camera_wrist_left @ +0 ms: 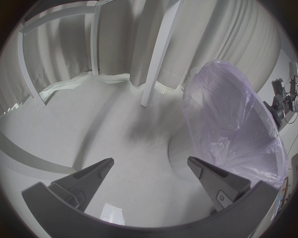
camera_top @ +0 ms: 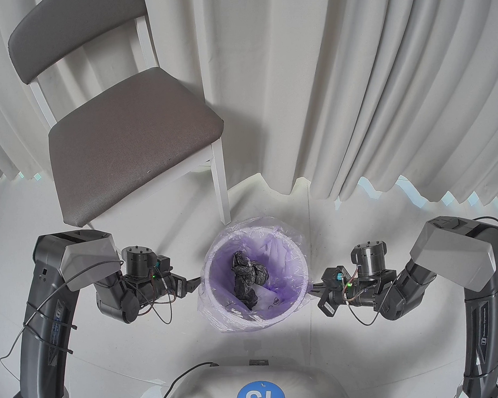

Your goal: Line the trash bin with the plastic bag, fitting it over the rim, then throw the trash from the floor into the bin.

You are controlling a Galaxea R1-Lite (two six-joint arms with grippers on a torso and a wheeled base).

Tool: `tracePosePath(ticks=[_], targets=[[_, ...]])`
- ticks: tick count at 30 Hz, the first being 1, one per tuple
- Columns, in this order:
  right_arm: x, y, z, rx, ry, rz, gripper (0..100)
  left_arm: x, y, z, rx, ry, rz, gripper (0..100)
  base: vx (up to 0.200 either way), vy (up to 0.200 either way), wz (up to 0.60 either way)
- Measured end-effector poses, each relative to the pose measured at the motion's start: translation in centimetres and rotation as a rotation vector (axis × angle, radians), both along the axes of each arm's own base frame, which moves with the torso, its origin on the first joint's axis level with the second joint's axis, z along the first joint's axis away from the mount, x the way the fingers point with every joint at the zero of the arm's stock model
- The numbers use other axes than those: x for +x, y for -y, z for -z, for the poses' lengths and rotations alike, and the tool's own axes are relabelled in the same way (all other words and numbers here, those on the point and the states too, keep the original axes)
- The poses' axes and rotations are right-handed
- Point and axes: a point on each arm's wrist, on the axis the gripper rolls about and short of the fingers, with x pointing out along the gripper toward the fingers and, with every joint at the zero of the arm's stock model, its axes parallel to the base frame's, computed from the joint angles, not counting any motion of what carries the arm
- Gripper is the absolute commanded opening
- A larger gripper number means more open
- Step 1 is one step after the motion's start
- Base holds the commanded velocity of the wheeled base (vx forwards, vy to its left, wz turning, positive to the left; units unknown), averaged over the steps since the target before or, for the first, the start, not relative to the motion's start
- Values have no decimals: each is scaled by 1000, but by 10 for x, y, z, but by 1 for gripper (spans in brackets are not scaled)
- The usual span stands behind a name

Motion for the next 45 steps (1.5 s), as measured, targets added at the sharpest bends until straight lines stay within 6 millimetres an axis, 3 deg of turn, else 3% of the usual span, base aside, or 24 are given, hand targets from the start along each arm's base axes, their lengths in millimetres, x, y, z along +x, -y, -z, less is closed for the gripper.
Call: tracePosePath(ticks=[9, 19, 20, 32, 45], targets=[[16, 10, 16, -40, -95, 28, 0, 1, 4, -1, 0, 6, 6, 100, 0, 0, 0], [34, 1, 23, -111, -117, -43, 0, -2, 11, -1, 2, 5, 23, 100, 0, 0, 0], [34, 1, 23, -111, -116, -43, 100, -2, 11, -1, 3, 4, 24, 100, 0, 0, 0], [29, 11, 22, -117, -134, -33, 100, -5, 11, 0, 9, 2, 17, 100, 0, 0, 0], [-10, 59, -16, -143, -133, 29, 100, -22, 1, -8, 14, 47, -6, 100, 0, 0, 0]])
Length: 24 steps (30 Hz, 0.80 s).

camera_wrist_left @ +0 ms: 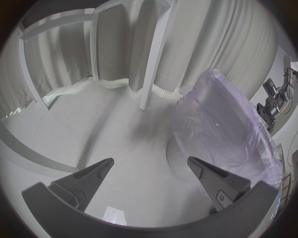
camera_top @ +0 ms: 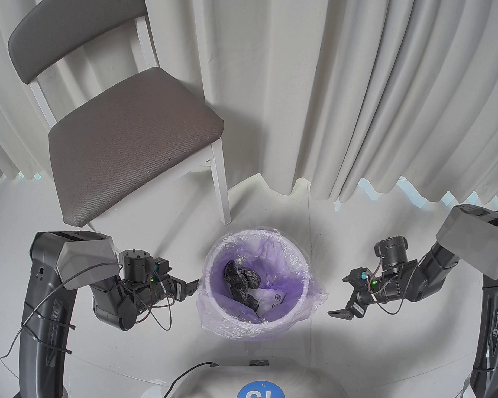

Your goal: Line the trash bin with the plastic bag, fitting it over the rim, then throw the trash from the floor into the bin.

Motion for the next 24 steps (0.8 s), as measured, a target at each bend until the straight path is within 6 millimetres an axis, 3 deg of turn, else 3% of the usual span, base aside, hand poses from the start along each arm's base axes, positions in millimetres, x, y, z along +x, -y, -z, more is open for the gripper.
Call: tracePosePath(ticks=[11, 19, 24], targets=[[-28, 22, -31, 25, 119, 58, 100, -38, -15, -9, 37, -59, 38, 100, 0, 0, 0], [-58, 30, -43, 51, 197, 54, 100, -64, -45, -16, -42, 32, 305, 100, 0, 0, 0], [-73, 31, -46, 65, 236, 44, 100, -81, -49, -8, 35, 121, 476, 100, 0, 0, 0]])
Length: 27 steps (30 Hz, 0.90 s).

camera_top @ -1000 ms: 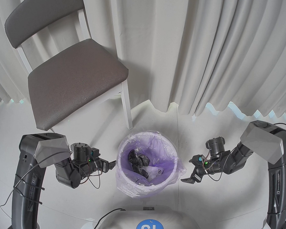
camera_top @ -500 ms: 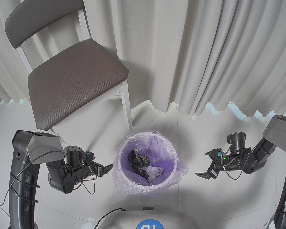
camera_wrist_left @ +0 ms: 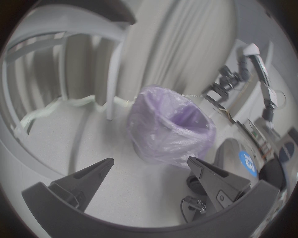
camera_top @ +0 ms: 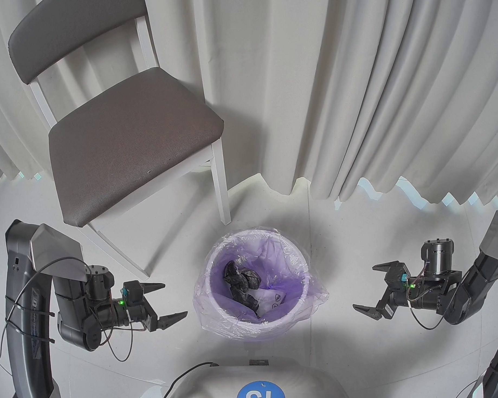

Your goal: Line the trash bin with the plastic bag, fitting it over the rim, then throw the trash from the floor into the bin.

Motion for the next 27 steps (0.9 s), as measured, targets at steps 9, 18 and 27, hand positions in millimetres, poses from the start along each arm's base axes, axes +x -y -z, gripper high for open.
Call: tracePosePath(ticks=[9, 18, 27], targets=[[-18, -2, 0, 7, 19, -25, 100, -7, 42, 19, 32, 9, 162, 100, 0, 0, 0], [-21, -4, 0, 9, 15, -34, 100, 10, 74, 28, 98, -1, 97, 100, 0, 0, 0], [-21, -3, 0, 18, 17, -43, 100, 22, 99, 24, 68, 2, 97, 0, 0, 0, 0]])
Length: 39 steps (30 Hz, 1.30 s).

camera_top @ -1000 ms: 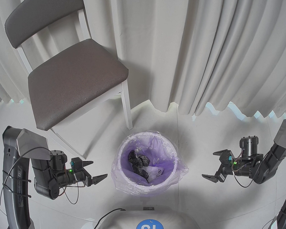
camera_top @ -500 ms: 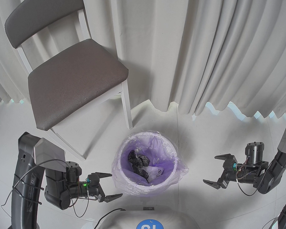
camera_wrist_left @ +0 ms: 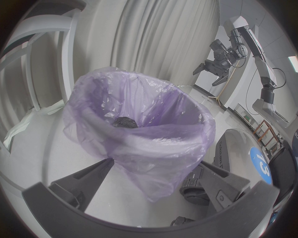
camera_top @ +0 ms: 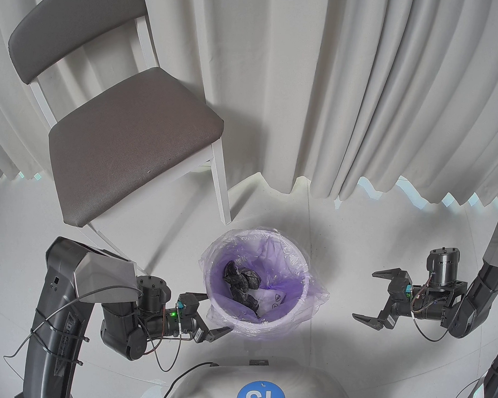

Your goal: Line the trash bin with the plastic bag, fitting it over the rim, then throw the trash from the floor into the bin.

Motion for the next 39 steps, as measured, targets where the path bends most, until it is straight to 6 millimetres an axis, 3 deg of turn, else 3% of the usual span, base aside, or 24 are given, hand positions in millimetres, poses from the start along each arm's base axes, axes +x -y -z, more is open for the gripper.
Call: tracePosePath(ticks=[14, 24, 39], targets=[[2, 1, 0, 4, 16, 5, 100, 5, -11, -3, 20, -43, -32, 0, 0, 0, 0], [12, 4, 4, 15, 30, 31, 100, 26, -26, 0, 40, -104, -84, 0, 0, 0, 0], [42, 0, 6, 62, 71, 59, 100, 94, -26, -16, 33, -78, -123, 0, 0, 0, 0]])
